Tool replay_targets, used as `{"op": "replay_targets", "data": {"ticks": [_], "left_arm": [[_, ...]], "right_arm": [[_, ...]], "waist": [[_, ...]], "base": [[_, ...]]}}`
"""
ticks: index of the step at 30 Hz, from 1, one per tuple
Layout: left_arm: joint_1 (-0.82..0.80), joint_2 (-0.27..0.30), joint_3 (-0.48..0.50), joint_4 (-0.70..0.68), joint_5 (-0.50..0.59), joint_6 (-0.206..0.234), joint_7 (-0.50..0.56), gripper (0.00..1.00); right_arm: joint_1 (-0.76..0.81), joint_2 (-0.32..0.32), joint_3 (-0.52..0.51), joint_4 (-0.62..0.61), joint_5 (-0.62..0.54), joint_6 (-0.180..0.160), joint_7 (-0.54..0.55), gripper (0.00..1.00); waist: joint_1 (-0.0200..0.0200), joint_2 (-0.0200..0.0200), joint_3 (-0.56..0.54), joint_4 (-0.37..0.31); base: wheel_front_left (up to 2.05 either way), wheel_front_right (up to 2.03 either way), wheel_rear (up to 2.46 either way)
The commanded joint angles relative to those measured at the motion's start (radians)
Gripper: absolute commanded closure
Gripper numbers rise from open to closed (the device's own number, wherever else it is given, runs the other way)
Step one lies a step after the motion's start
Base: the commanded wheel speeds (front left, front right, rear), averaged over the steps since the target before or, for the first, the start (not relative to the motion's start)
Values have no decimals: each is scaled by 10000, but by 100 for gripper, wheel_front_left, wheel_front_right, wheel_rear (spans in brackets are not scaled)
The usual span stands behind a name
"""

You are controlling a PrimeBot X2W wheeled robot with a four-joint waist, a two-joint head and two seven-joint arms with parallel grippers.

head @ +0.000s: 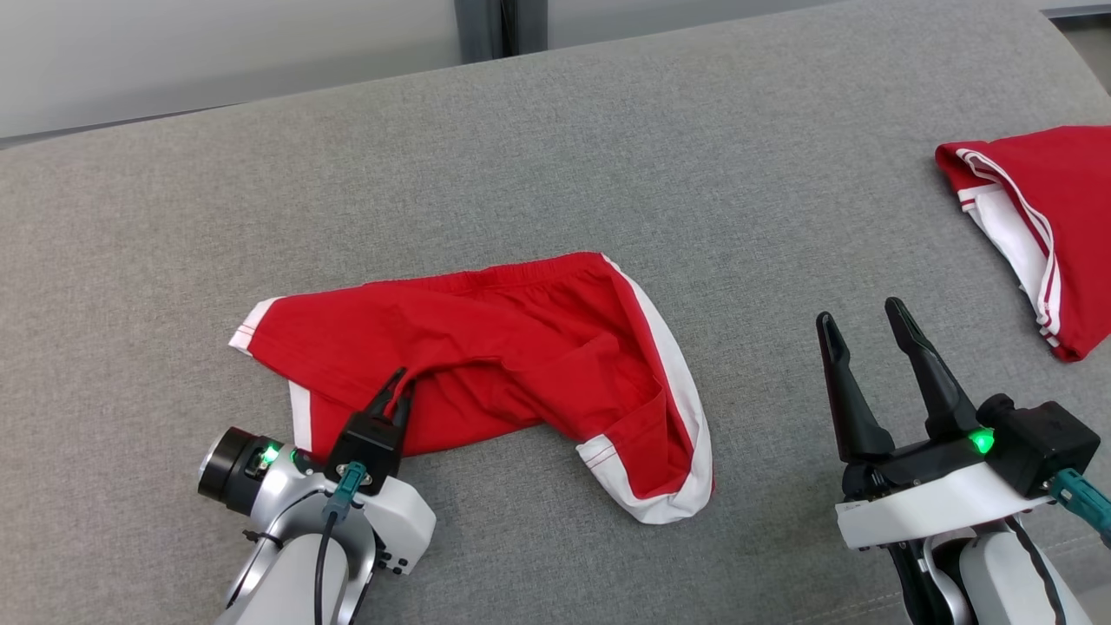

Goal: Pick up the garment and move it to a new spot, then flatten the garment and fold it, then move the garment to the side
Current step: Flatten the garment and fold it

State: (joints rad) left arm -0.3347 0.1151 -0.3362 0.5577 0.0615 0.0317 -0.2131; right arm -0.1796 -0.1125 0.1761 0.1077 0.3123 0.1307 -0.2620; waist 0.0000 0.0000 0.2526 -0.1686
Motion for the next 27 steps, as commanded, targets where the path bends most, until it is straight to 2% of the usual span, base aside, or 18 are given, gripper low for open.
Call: {"op": "replay_targets", "data": {"ticks": [1,7,10,13,18,23,27], "left_arm": [[-97,71,40,35,-59,73,-45,100],[-96,40,135,-105,-236,218,-184,100],[-143,49,310,-505,-373,445,-348,100],[-247,199,800,-1868,-373,1241,-508,100],[-270,496,1690,-4319,-713,1924,-516,100],[-571,655,2815,-6456,-1173,2231,-518,100],[-974,867,3483,-7332,-1315,2173,-519,100]], "right_arm": [[-103,-28,-22,13,4,0,-39,0],[-77,-18,-9,51,-15,0,-40,0],[-21,-6,17,89,-44,0,-39,0],[-12,25,82,139,-55,0,-39,0],[-43,84,149,173,-22,0,-39,0],[-20,121,122,186,-31,0,-39,0],[-27,136,124,201,-59,0,-39,0]], "waist": [[0,0,-27,23],[0,0,-130,93],[0,0,-251,132],[0,0,-422,110],[0,0,-574,-28],[0,0,-676,-117],[0,0,-760,-147]], "base": [[0,0,0],[0,0,0],[0,0,0],[0,0,0],[0,0,0],[0,0,0],[0,0,0]]}}
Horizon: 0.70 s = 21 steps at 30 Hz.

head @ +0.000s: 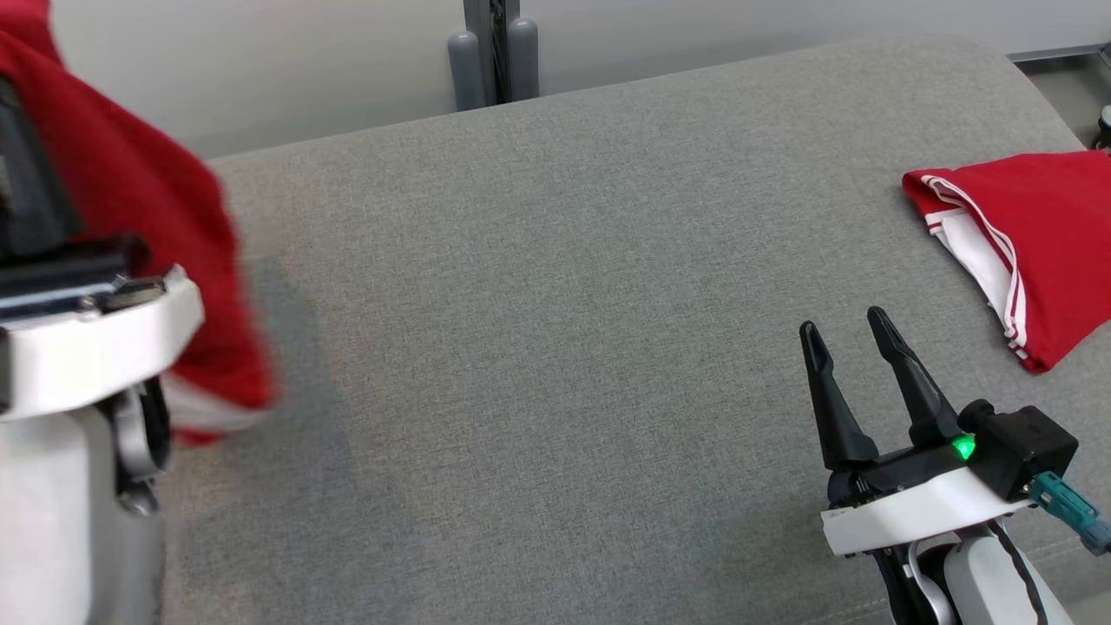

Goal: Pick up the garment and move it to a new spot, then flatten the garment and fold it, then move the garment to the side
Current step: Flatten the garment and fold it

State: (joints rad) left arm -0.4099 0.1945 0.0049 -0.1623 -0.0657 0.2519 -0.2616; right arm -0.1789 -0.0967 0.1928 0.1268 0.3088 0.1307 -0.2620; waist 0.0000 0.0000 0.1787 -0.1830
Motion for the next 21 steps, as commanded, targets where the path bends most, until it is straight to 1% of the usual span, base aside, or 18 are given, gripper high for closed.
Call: {"op": "replay_targets", "data": {"ticks": [1,3,5,7,10,17,21], "left_arm": [[-328,145,150,-210,-13,-83,-32,100],[-585,297,193,-286,35,-252,-22,100],[-746,347,8,-60,129,-437,-21,100],[-909,335,-410,405,242,-682,-19,100],[-1142,155,-1252,1316,501,-1032,84,100],[-1354,-913,-3558,3828,1003,-1735,270,100],[-1457,-1301,-4873,5200,1096,-1992,222,100]], "right_arm": [[-30,-18,-45,18,-31,0,-39,0],[-30,-13,-40,25,-40,0,-39,0],[-16,-7,-17,25,-39,0,-39,0],[5,6,8,14,-24,0,-39,0],[-27,22,60,27,18,0,-39,0],[-218,87,136,4,124,0,-26,0],[-377,129,167,43,191,0,-22,0]], "waist": [[0,0,-36,-4],[0,0,-57,-15],[0,0,-70,-37],[0,0,-67,-73],[0,0,-24,-173],[0,0,215,-564],[0,0,416,-891]], "base": [[0,0,0],[0,0,0],[0,0,0],[0,0,0],[0,0,0],[0,0,0],[0,0,0]]}}
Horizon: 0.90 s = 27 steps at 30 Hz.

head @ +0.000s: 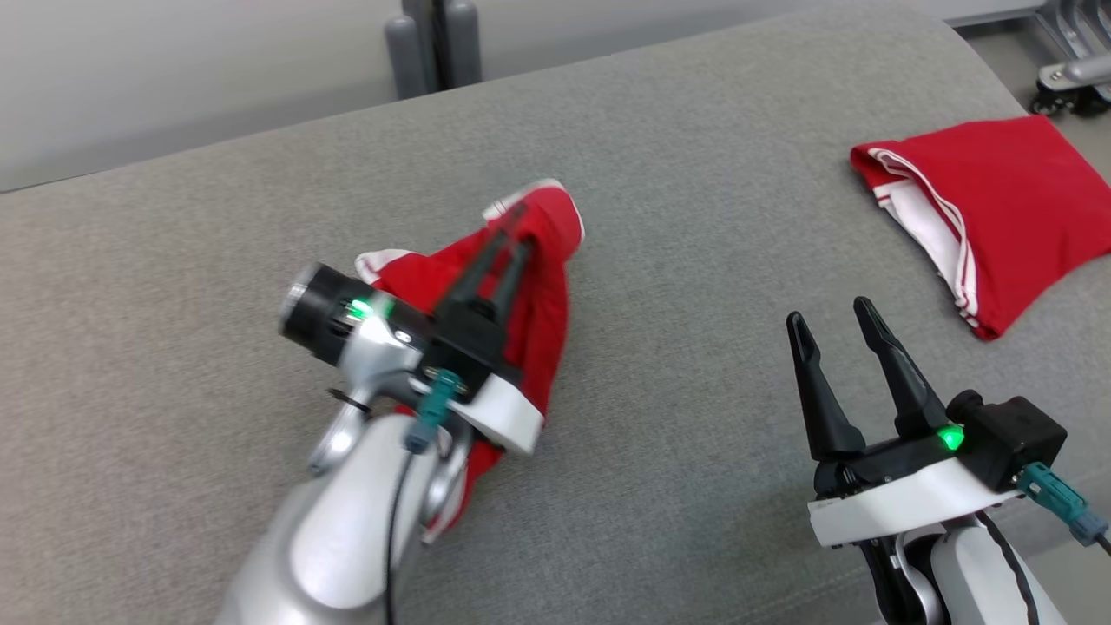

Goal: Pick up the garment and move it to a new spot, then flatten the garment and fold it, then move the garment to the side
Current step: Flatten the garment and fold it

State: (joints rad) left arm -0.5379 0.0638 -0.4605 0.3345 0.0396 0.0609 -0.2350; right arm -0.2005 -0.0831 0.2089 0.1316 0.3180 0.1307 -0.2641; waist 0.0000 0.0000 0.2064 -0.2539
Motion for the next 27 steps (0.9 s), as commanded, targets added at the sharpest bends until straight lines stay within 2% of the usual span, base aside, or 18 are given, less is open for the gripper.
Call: {"op": "replay_targets", "data": {"ticks": [1,3,4,7,8,9,10,14,18,23,27], "left_arm": [[-239,-41,-550,501,-2,-134,-68,100],[-373,-79,-1159,951,-72,-168,-112,100],[-373,-79,-1159,951,-72,-168,-112,100],[-506,-110,-2238,1221,-539,-81,-142,100],[-564,-100,-2541,1329,-705,-33,-138,80],[-642,-83,-2834,1427,-858,26,-137,17],[-730,-91,-3114,1479,-1024,46,-146,0],[-931,-104,-3877,1597,-1647,265,-208,0],[-1092,-98,-4159,1608,-2108,590,-266,0],[-1044,-103,-3905,1390,-2357,998,-301,0],[-714,143,-3335,836,-2392,1303,-297,0]], "right_arm": [[-201,3,16,3,114,0,-1,0],[-220,25,55,34,126,0,-1,0],[-220,25,55,34,126,0,-1,0],[-327,64,94,77,181,0,1,0],[-353,74,104,102,182,0,1,0],[-365,85,107,121,167,0,-1,0],[-366,98,126,140,166,0,-1,0],[-288,127,75,195,161,0,1,0],[-170,149,40,198,93,0,-1,0],[-48,80,-15,138,0,0,0,0],[22,-20,-4,93,-54,0,1,0]], "waist": [[0,0,180,-259],[0,0,244,-409],[0,0,244,-409],[0,0,291,-580],[0,0,295,-617],[0,0,294,-645],[0,0,288,-671],[0,0,210,-658],[0,0,63,-459],[0,0,-158,-35],[0,0,-340,346]], "base": [[0,0,0],[0,0,0],[0,0,0],[0,0,0],[0,0,0],[0,0,0],[0,0,0],[0,0,0],[0,0,0],[0,0,0],[0,0,0]]}}
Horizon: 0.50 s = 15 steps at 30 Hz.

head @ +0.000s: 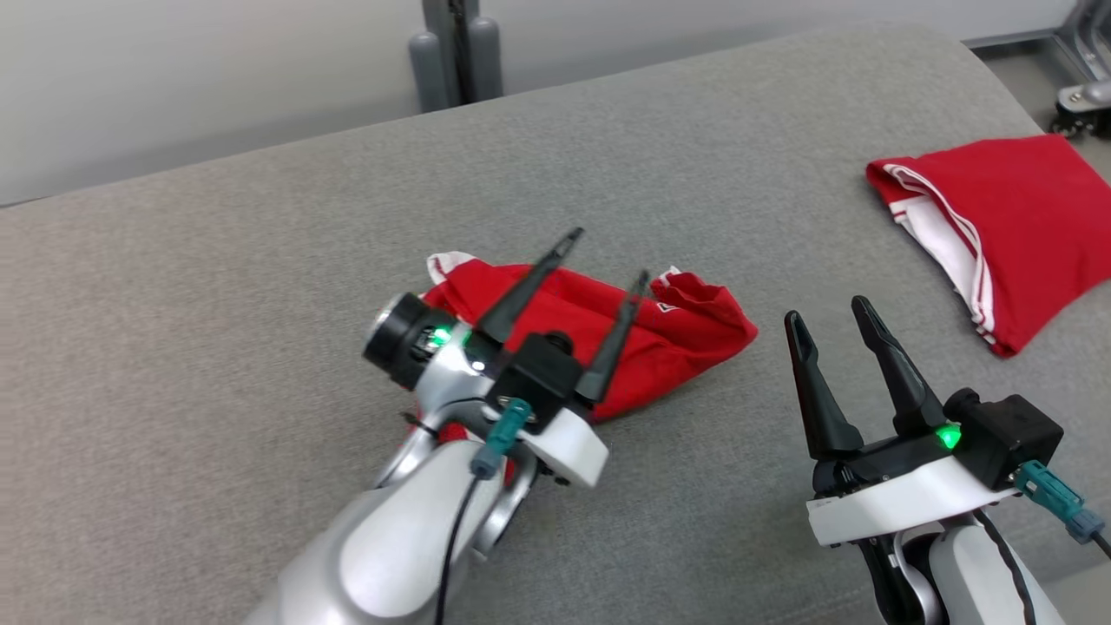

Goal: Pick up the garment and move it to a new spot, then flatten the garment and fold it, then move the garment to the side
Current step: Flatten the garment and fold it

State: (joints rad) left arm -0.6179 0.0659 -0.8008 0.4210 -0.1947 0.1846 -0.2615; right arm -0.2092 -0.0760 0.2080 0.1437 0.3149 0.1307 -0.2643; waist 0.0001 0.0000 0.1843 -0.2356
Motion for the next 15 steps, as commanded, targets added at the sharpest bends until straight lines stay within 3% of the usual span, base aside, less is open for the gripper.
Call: {"op": "replay_targets", "data": {"ticks": [1,11,15], "left_arm": [[206,200,252,-210,-66,168,-33,0],[1857,1200,2536,-1885,-278,1106,-35,0],[3012,1244,3573,-2280,-625,1229,-35,0]], "right_arm": [[119,-118,5,-45,-37,0,3,0],[241,-347,-65,-232,-186,0,3,0],[294,-510,-52,-259,-228,0,3,0]], "waist": [[-1,0,-160,258],[-1,0,-346,1109],[-1,0,-324,1452]], "base": [[0,0,0],[0,0,0],[0,0,0]]}}
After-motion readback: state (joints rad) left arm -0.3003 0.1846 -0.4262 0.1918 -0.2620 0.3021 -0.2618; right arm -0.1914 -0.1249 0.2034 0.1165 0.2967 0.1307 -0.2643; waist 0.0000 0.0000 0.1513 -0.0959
